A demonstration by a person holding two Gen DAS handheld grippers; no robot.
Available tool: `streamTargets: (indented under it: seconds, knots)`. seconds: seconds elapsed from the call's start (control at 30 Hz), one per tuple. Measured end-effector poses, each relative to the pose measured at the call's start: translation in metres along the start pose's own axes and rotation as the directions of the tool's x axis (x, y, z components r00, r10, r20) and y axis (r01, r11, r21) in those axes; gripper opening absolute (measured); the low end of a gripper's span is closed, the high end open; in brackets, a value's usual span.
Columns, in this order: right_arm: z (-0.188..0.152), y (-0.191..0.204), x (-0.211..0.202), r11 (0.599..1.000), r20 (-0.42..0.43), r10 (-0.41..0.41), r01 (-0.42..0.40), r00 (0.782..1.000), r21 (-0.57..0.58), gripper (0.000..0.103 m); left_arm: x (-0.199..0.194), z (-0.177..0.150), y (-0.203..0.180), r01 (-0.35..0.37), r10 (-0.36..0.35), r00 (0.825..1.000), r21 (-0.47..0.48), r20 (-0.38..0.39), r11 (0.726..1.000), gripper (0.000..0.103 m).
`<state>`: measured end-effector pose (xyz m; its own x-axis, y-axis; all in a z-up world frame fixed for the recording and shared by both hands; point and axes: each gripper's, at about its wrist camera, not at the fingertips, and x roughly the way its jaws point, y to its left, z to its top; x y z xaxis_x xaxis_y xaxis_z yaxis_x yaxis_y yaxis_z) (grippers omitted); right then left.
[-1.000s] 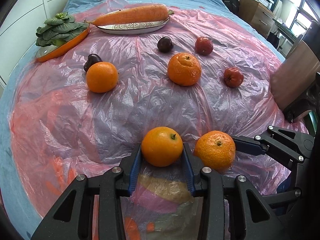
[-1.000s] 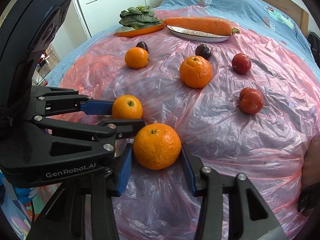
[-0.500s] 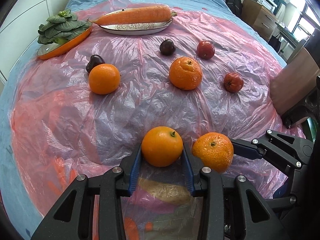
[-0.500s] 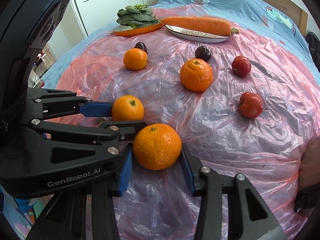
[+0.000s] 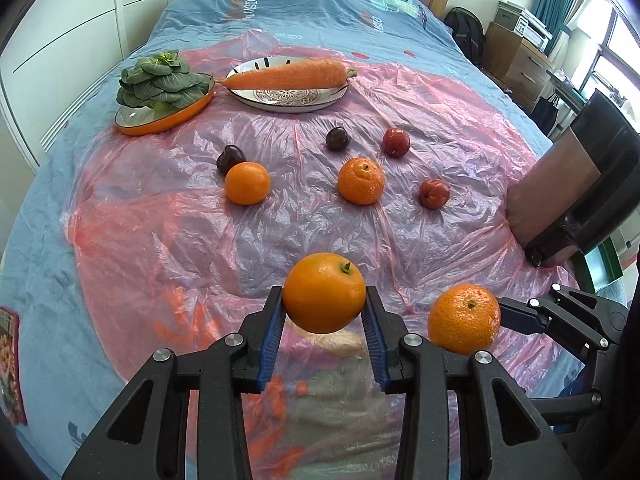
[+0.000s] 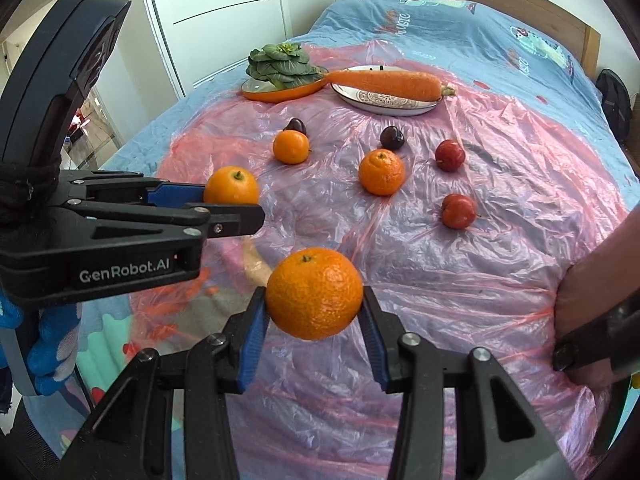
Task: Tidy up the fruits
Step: 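Carry the orange and tangerine over the green tray with both tools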
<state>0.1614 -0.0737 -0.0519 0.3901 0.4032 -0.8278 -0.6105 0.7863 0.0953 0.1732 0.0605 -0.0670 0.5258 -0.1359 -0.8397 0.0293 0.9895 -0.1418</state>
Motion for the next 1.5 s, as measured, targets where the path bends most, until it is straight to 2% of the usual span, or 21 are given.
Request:
streamTargets:
  seconds: [0.4,0.8,1.17,1.5]
  knots:
    - [-0.036,0.006,-0.072,0.998,0.044,-0.048,0.046,0.998,0.043,0.02,-0.059,-0.035,-0.022,0.043,-0.043,0.998,0.005,0.043,0.999,0.033]
    - [-0.087,-0.009,-0.131,0.987,0.082,-0.116,0.106,0.99,0.12,0.02,-0.099,-0.068,-0.066,0.064,-0.069,0.996,0.087,0.056,0.994,0.033]
    - [-0.142,-0.062,-0.186,0.947,0.109,-0.225,0.191,0.968,0.259,0.02,-0.109,-0.089,-0.137,0.143,-0.148,0.989,0.184,0.012,0.972,0.033]
    - [-0.196,-0.126,-0.224,0.875,0.11,-0.318,0.247,0.942,0.417,0.02,-0.105,-0.095,-0.215,0.205,-0.2,0.979,0.322,-0.049,0.924,0.033]
